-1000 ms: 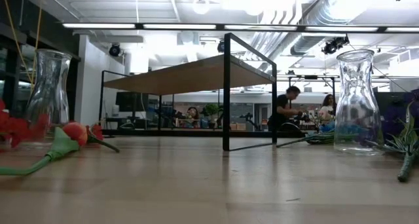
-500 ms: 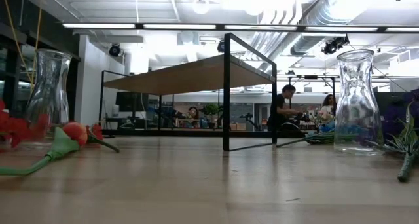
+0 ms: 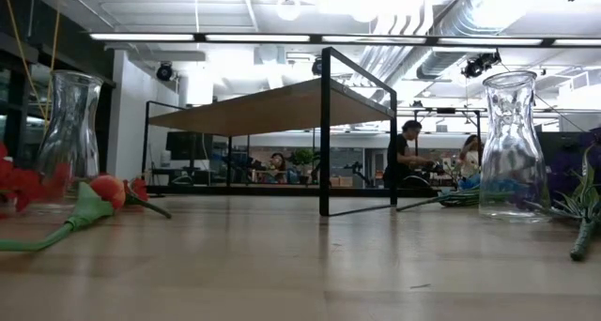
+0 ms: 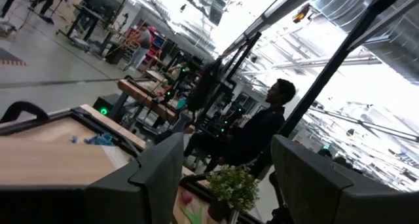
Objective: Pick and place flowers into a vace then onto a shelf
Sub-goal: Put the blue flower into the right transparent vase
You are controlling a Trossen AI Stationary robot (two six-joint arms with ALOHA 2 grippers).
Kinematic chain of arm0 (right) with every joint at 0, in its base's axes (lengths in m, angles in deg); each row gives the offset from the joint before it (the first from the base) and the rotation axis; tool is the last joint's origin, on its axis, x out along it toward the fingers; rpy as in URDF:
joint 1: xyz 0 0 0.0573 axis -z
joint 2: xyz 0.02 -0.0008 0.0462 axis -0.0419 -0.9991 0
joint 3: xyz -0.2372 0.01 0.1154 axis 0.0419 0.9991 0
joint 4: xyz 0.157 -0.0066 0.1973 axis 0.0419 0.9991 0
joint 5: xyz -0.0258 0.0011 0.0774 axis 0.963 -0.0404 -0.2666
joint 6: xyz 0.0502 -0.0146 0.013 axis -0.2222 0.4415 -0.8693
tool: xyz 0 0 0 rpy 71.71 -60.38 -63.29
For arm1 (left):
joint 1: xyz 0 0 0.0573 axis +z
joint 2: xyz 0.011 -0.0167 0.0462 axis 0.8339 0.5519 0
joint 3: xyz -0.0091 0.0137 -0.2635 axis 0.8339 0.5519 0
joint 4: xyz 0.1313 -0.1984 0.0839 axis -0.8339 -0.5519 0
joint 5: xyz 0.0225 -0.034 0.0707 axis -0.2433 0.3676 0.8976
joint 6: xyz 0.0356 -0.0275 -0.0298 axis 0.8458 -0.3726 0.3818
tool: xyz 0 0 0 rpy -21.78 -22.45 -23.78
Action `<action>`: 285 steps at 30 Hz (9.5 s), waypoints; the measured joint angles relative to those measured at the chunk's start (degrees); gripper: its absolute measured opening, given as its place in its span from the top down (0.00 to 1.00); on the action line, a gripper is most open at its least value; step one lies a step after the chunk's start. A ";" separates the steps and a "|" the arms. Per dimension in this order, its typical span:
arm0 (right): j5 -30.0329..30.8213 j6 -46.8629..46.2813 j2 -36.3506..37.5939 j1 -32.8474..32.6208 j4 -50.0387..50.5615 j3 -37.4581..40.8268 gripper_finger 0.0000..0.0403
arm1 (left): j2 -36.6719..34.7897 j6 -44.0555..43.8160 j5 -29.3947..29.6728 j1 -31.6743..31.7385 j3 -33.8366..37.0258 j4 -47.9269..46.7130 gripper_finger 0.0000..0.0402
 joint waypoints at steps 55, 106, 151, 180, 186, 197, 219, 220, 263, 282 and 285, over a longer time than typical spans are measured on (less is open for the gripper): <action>-4.23 -79.51 -58.51 4.43 106.56 -52.64 1.00 | 0.00 -5.02 -0.22 0.01 0.02 -13.69 0.34; -15.30 -88.18 -67.41 30.11 73.71 -18.98 0.38 | 0.00 -5.02 0.88 -0.01 0.04 -19.87 0.34; -10.47 -101.13 -67.46 28.16 60.66 -5.79 0.38 | 0.00 -5.00 4.24 -0.01 0.04 -24.33 0.34; -6.07 -100.40 -67.46 28.20 60.76 -5.82 0.66 | 0.00 -5.02 6.18 0.00 0.04 -24.33 0.34; -5.25 -99.12 -67.46 28.20 60.72 -5.82 0.82 | 0.00 -5.02 6.27 0.01 0.04 -24.33 0.34; -3.60 -97.84 -67.46 28.20 60.28 -5.86 0.97 | 0.00 -5.02 6.51 0.01 0.04 -24.31 0.34; 5.27 -92.83 -50.66 31.27 58.57 -5.86 1.00 | 0.00 -5.22 6.54 0.01 0.04 -24.29 0.34; 5.98 -92.52 -49.14 31.42 58.96 -5.86 1.00 | 0.00 -5.22 6.54 -0.01 0.04 -24.29 0.34; -14.18 -38.64 -5.06 31.66 29.15 -5.89 1.00 | -0.01 -8.19 6.51 0.01 0.04 -24.09 0.34; -41.66 -29.40 -3.26 31.67 25.85 -5.93 1.00 | 0.00 -8.21 6.51 -0.01 0.04 -24.11 0.34; -44.15 -30.75 -3.29 31.66 25.87 -5.93 1.00 | 0.00 -8.24 6.51 0.01 0.04 -24.11 0.34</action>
